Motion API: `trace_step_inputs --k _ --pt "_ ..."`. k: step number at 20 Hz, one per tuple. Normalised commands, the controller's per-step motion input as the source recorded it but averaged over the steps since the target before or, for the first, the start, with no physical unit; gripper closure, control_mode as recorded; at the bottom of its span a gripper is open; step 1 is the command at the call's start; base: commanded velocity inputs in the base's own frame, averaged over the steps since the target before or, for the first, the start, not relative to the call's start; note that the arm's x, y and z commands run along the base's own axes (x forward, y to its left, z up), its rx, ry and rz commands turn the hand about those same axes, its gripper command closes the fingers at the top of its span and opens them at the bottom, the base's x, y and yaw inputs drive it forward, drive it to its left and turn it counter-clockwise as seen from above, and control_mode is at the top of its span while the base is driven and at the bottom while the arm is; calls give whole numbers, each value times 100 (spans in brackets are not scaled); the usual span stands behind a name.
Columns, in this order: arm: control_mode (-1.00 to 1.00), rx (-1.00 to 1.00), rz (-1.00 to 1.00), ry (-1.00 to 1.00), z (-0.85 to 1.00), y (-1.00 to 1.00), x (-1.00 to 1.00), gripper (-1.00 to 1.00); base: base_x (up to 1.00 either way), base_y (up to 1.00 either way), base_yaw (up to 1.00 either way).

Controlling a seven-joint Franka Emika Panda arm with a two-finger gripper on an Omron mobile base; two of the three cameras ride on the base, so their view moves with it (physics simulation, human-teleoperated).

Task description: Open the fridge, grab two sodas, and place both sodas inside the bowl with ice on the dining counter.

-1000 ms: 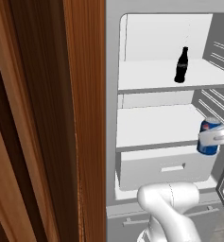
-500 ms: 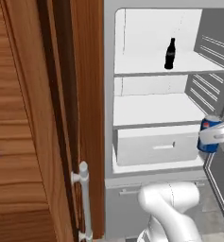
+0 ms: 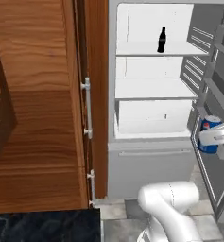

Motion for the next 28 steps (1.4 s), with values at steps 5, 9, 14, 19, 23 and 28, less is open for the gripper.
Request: trace_step_inputs --k 5,9,14,19,23,28 --pt "100 0 0 0 0 0 0 100 -100 -6 23" --pt "100 0 0 0 0 0 0 100 -100 -13 26" --pt "100 0 0 0 0 0 0 100 -99 -32 28" --pt "100 0 0 0 0 0 0 100 -68 -85 30" --pt "100 0 0 0 0 0 0 100 -49 -100 29" --pt "100 0 0 0 0 0 0 100 -81 -81 37"
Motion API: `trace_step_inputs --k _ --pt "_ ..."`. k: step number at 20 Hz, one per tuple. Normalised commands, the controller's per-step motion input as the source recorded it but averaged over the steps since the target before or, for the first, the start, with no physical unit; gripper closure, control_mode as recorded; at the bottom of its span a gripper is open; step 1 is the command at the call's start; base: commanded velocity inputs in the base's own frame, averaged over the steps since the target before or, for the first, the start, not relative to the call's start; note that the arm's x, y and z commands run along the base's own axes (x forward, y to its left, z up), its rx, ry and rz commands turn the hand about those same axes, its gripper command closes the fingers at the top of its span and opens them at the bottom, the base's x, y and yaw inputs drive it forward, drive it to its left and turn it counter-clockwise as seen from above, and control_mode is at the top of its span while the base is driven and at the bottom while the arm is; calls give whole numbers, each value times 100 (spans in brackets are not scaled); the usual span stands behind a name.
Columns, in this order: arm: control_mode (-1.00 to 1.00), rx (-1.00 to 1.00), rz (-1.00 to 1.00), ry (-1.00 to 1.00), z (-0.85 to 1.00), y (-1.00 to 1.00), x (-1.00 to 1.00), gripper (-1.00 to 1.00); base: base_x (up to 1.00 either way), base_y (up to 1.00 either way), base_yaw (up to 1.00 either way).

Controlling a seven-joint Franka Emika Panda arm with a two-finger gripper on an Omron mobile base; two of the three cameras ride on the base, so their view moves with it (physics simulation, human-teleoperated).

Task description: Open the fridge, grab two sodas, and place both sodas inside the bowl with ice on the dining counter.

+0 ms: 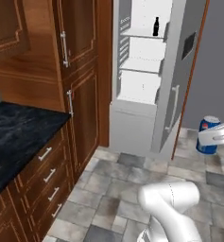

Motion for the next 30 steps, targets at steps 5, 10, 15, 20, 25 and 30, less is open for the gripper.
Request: trace_step_inputs --k 5,10,15,20,25,30 --pt "100 0 0 0 0 0 0 100 -97 -55 39" --pt "100 0 0 0 0 0 0 100 -97 -53 38" --pt "100 0 0 0 0 0 0 100 -100 -39 36" --pt "100 0 0 0 0 0 0 100 -100 -20 29" --pt "100 0 0 0 0 0 0 100 -100 -2 20" --pt "100 0 0 0 0 0 0 100 -100 6 6"
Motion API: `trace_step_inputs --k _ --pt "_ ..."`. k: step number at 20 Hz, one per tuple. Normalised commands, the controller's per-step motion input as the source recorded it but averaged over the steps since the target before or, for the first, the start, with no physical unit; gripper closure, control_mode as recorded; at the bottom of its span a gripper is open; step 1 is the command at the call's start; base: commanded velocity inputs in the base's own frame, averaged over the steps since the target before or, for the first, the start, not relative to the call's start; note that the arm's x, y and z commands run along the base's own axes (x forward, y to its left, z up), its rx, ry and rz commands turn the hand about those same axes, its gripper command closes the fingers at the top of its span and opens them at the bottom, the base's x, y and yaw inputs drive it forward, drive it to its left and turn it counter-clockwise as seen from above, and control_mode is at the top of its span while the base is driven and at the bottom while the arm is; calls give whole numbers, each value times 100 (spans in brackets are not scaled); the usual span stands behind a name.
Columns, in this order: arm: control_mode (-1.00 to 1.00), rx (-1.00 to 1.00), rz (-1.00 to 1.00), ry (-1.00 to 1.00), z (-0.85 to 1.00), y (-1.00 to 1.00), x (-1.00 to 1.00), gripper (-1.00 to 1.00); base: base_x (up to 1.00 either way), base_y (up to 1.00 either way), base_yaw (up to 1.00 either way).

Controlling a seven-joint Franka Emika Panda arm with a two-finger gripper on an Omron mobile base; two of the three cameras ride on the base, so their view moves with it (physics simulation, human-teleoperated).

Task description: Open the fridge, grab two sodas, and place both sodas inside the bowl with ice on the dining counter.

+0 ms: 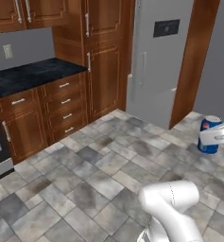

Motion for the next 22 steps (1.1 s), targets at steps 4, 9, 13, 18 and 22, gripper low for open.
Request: trace_step_inputs --k 4,9,13,18,22 --pt "100 0 0 0 0 0 0 100 -100 16 3" --pt "100 0 0 0 0 0 0 100 -100 32 1" --pt "100 0 0 0 0 0 0 100 -100 40 0" --pt "100 0 0 0 0 0 0 100 -100 43 0" --pt "100 0 0 0 0 0 0 100 -100 46 0"
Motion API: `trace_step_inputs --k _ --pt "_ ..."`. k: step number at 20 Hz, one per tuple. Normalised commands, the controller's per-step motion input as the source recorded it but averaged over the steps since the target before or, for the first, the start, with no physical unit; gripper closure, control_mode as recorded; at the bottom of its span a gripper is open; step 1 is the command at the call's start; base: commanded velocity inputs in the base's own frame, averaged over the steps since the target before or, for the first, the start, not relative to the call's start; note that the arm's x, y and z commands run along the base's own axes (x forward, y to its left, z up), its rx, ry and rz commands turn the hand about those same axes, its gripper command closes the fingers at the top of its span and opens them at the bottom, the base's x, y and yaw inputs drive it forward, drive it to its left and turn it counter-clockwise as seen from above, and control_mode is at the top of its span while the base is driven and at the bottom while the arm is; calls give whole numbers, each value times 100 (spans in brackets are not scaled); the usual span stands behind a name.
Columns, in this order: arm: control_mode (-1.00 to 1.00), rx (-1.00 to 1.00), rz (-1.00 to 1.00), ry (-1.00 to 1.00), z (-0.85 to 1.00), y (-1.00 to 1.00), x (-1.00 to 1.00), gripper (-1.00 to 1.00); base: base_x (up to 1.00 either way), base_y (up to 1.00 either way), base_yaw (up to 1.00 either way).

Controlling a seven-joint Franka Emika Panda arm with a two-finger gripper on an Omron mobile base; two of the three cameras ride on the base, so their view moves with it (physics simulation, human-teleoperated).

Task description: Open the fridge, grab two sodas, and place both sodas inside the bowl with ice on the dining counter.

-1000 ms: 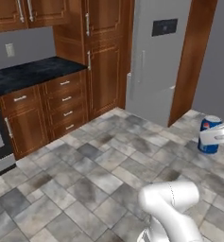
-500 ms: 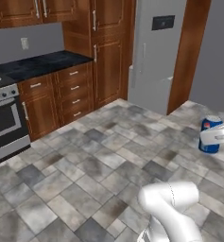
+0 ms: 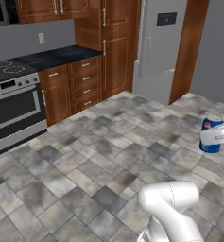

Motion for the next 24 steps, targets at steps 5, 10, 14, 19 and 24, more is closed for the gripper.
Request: trace_step_inputs --k 5,10,14,19,24 --pt "100 0 0 0 0 0 0 100 -100 46 0" --pt "100 0 0 0 0 0 0 100 -100 43 0" --pt "100 0 0 0 0 0 0 100 -100 55 1" --pt "100 0 0 0 0 0 0 100 -100 66 1" --pt "100 0 0 0 0 0 0 100 -100 68 1"
